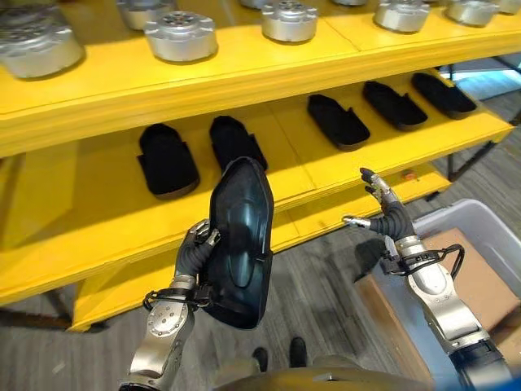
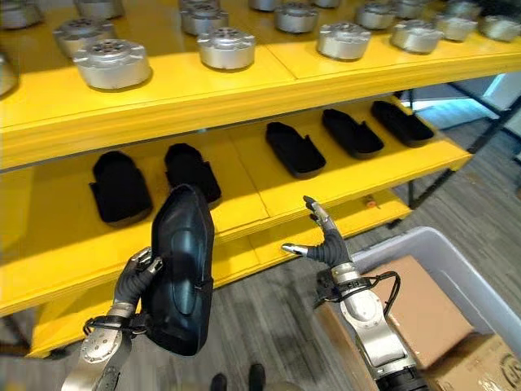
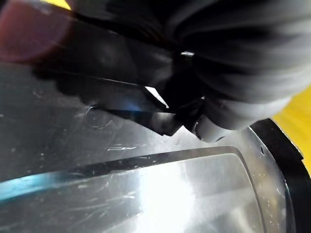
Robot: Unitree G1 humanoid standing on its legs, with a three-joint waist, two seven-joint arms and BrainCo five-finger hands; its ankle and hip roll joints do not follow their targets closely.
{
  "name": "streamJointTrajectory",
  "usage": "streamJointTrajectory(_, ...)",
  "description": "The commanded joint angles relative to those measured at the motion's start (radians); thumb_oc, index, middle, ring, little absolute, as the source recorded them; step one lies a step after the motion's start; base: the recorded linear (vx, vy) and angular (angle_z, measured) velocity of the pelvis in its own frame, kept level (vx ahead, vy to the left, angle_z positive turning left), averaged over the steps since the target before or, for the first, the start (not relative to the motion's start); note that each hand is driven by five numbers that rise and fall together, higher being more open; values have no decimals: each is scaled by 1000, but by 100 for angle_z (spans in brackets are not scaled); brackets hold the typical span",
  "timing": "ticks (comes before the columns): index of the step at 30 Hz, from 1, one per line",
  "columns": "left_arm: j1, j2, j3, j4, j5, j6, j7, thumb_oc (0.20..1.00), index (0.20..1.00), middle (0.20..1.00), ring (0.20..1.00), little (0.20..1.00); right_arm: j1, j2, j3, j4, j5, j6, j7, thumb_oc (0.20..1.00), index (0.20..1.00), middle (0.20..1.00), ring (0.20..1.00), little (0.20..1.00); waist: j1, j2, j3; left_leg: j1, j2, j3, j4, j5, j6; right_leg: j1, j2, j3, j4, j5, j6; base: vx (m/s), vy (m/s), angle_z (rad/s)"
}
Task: Move parts from the plastic box to the shelf.
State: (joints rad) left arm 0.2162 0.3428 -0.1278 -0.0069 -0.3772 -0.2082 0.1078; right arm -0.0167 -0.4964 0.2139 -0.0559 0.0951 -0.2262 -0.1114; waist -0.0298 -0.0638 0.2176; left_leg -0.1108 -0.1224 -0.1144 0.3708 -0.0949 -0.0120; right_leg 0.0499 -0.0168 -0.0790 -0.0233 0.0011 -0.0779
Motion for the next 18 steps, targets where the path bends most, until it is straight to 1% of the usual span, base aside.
streamJointTrajectory(1,-3,9,45,-74,-22,-74,-3,200,200,200,200,200,-15,-11,-11,-44,24,-66,-17,1000,1000,1000,1000,1000,-1,-35,-63,48,186,29,-105,19,-2,-67,-14,58,141,-7,123,8,131,15)
streamJointTrajectory(2,-2,6,52,-82,-24,-71,7,200,200,200,200,200,-19,-9,-7,-39,23,-65,-22,1000,1000,1000,1000,1000,-4,-31,-67,59,262,24,-144,61,-13,-84,-25,61,164,-24,129,-12,155,-10)
streamJointTrajectory(3,-5,5,54,-86,-29,-70,10,200,200,200,200,200,-24,-9,-5,-34,25,-64,-30,1000,1000,1000,1000,1000,-7,-23,-67,68,307,23,-174,100,-20,-104,-29,59,189,-36,129,-33,210,-15)
streamJointTrajectory(4,-9,8,55,-92,-30,-68,14,200,200,200,200,200,-31,-10,-3,-29,24,-65,-38,1000,1000,1000,1000,1000,-8,-13,-65,65,369,5,-209,146,-26,-125,-37,67,222,-51,135,-45,214,-17)
streamJointTrajectory(6,-23,9,53,-97,-38,-62,18,200,200,200,200,200,-41,-15,-1,-21,24,-63,-55,1000,1000,1000,1000,1000,-14,9,-59,72,452,-10,-274,247,-49,-181,-47,63,309,-81,138,-46,363,-3)
streamJointTrajectory(7,-49,13,36,-89,-61,-57,15,200,200,200,200,200,-37,-14,-9,-9,55,-58,-66,1000,1000,1000,1000,1000,-26,47,-50,90,532,21,-372,338,-99,-224,-76,55,406,-124,161,-23,605,35)
streamJointTrajectory(8,-54,10,24,-88,-62,-56,9,200,200,200,200,200,-23,-18,-20,-9,54,-57,-66,1000,1000,1000,1000,1000,-29,65,-49,108,548,58,-414,330,-129,-239,-94,48,444,-138,178,4,613,47)
streamJointTrajectory(9,-53,11,24,-86,-63,-57,6,200,200,200,200,200,-15,-19,-25,-11,48,-55,-67,1000,1000,1000,1000,1000,-26,73,-50,110,548,61,-421,329,-140,-244,-103,47,453,-140,182,32,333,49)
streamJointTrajectory(11,-45,11,26,-87,-64,-59,2,200,200,200,200,200,-2,-14,-32,-12,40,-55,-65,1000,1000,1000,1000,1000,-20,75,-57,117,530,57,-419,288,-140,-236,-120,45,448,-136,193,54,209,12)
streamJointTrajectory(13,-54,17,28,-84,-54,-55,4,200,200,200,200,200,16,-2,-49,-15,29,-51,-69,1000,1000,1000,1000,1000,-13,64,-58,98,503,64,-395,249,-144,-204,-153,24,425,-124,211,108,212,31)
streamJointTrajectory(15,-47,28,34,-89,-52,-56,2,200,200,200,200,200,46,7,-67,-26,27,-47,-63,1000,1000,1000,1000,1000,-9,50,-56,87,462,50,-357,203,-138,-162,-188,13,390,-104,232,122,206,63)
streamJointTrajectory(18,-45,44,36,-92,-44,-56,2,200,200,200,200,200,74,19,-83,-30,11,-42,-60,1000,1000,1000,1000,1000,-2,30,-47,62,398,49,-299,153,-134,-102,-246,-14,327,-72,259,74,208,38)
